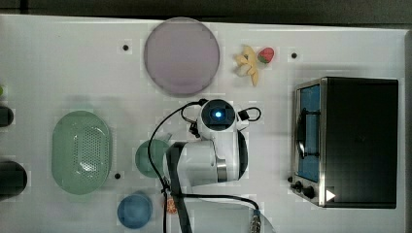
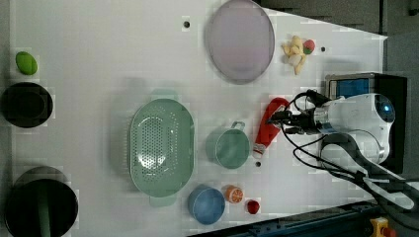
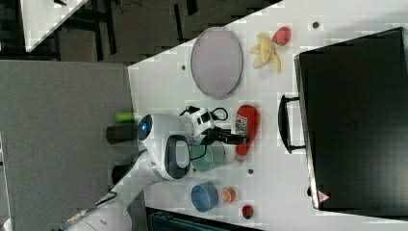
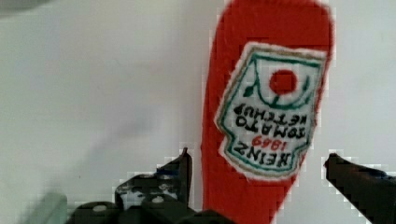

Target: Pick ketchup from strainer and place it on the table

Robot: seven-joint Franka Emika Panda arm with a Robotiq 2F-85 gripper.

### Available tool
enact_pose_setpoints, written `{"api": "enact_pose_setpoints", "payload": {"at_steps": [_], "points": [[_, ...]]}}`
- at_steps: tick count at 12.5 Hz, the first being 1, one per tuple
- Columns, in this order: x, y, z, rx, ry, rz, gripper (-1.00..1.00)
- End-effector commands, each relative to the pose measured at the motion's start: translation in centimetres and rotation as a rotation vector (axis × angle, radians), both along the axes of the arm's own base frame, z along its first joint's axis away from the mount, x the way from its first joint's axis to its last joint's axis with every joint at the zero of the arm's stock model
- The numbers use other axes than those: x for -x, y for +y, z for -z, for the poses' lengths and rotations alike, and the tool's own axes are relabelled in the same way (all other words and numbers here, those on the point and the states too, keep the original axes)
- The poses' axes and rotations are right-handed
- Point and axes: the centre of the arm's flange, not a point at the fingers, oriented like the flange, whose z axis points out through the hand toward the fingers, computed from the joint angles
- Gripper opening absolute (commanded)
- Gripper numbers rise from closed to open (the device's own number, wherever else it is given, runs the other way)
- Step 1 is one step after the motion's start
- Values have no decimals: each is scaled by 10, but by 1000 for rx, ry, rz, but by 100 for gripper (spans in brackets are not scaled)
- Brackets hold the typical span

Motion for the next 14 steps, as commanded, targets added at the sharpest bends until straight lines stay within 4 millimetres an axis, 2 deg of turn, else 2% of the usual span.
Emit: {"api": "enact_pose_setpoints", "payload": {"at_steps": [1, 3, 5, 8, 11, 14], "points": [[-30, -9, -58, 28, -133, -18, 100], [-47, -11, -103, 57, -194, 6, 100], [-61, -14, -150, 60, -219, 110, 100], [-77, -11, -227, -12, -215, 241, 100], [-88, -9, -309, -21, -194, 340, 100], [-92, -9, -368, -20, -199, 374, 100]]}}
